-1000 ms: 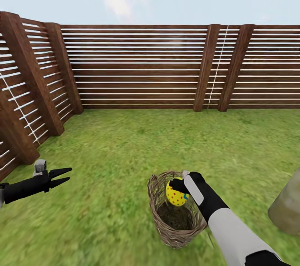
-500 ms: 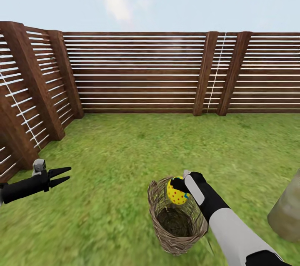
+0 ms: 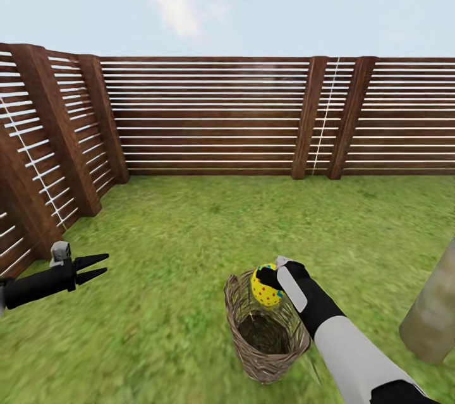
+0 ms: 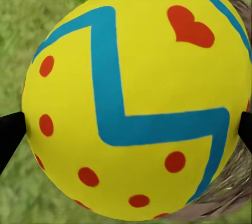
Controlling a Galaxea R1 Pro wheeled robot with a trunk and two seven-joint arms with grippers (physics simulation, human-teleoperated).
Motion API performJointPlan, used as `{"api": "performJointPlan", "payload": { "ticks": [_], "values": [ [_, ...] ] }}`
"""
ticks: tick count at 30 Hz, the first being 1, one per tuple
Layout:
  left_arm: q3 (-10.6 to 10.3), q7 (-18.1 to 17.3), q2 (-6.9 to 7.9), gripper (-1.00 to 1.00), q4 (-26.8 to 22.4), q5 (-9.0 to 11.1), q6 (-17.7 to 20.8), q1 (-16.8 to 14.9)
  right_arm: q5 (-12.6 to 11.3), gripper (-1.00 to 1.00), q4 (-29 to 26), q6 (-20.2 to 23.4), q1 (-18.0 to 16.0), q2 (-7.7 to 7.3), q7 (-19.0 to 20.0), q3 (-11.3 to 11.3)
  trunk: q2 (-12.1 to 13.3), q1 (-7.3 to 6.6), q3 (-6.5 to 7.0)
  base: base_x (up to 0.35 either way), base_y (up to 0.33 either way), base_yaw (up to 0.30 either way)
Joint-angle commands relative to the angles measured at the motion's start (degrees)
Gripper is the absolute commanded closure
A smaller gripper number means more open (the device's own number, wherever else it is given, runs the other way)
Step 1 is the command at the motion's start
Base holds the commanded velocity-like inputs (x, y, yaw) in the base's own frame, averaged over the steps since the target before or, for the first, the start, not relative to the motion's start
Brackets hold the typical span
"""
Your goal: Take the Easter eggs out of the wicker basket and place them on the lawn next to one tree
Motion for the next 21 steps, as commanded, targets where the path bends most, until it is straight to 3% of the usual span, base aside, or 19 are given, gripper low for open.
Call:
{"api": "performJointPlan", "payload": {
  "ticks": [1,5,12,21],
  "values": [
    [-0.1,-0.1,-0.02,-1.0,0.0,0.1,0.5,0.0,-0.5,1.0,-0.1,-0.2,0.0,-0.01,-0.6,0.3,0.4,-0.23,0.13,-0.004,0.0,0.0],
    [0.0,-0.1,0.0,-1.0,0.0,0.1,0.5,0.0,-0.8,1.0,-0.1,-0.6,0.0,0.09,-0.3,0.2,2.0,-1.11,0.85,-0.131,0.022,0.0],
    [0.1,-0.1,0.07,-1.0,0.0,0.2,0.5,0.0,-0.7,1.0,-0.2,-0.7,0.0,-0.13,4.9,-0.3,4.8,-2.65,2.12,-0.112,0.003,-0.006],
    [0.2,-0.1,0.09,-1.0,0.0,0.2,0.5,0.0,-0.7,1.0,-0.2,-0.9,0.0,-0.21,7.0,-0.3,8.4,-4.63,4.17,-0.032,0.0,-0.19]
  ]
}}
